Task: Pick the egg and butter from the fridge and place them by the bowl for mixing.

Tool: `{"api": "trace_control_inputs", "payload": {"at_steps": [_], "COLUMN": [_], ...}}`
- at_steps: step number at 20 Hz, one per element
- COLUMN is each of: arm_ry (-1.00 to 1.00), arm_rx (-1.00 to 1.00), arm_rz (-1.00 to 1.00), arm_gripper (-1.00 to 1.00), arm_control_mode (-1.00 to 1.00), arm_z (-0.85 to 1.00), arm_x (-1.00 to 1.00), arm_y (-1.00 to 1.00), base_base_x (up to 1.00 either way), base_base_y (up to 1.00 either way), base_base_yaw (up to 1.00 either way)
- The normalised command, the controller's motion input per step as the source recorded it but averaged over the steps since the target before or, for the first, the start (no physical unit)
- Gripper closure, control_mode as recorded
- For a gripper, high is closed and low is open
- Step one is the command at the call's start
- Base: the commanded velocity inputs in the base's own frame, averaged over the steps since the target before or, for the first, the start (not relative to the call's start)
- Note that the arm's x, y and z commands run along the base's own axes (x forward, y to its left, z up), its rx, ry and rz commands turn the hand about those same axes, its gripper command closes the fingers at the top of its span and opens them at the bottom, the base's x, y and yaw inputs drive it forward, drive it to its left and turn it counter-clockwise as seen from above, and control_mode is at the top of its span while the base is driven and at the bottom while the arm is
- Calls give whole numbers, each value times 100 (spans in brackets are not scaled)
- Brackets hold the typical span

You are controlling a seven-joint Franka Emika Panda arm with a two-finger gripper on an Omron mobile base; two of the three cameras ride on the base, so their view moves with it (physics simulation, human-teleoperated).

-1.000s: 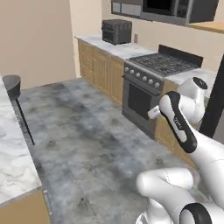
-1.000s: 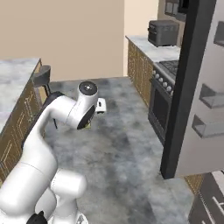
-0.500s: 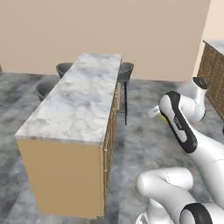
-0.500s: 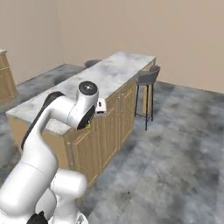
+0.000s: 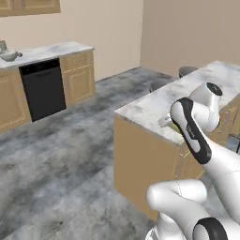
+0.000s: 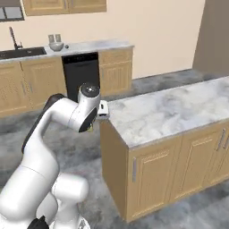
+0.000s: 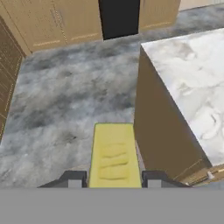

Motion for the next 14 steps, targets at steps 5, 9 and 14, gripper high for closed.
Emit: {"api": "trace_control_inputs", "payload": {"at_steps": [5,9,14], "arm_ry": [0,0,0], "arm_rx": [0,0,0], "arm_rz": [0,0,0], "arm_gripper": [100,100,100], "arm_control_mode": [100,100,100], "arm_z": [0,0,0], "arm_x": [0,0,0], "arm_y": [0,0,0], "base_base_x": [22,73,92], "base_base_y": [0,0,-2], "base_base_yaw": [90,45,13]}}
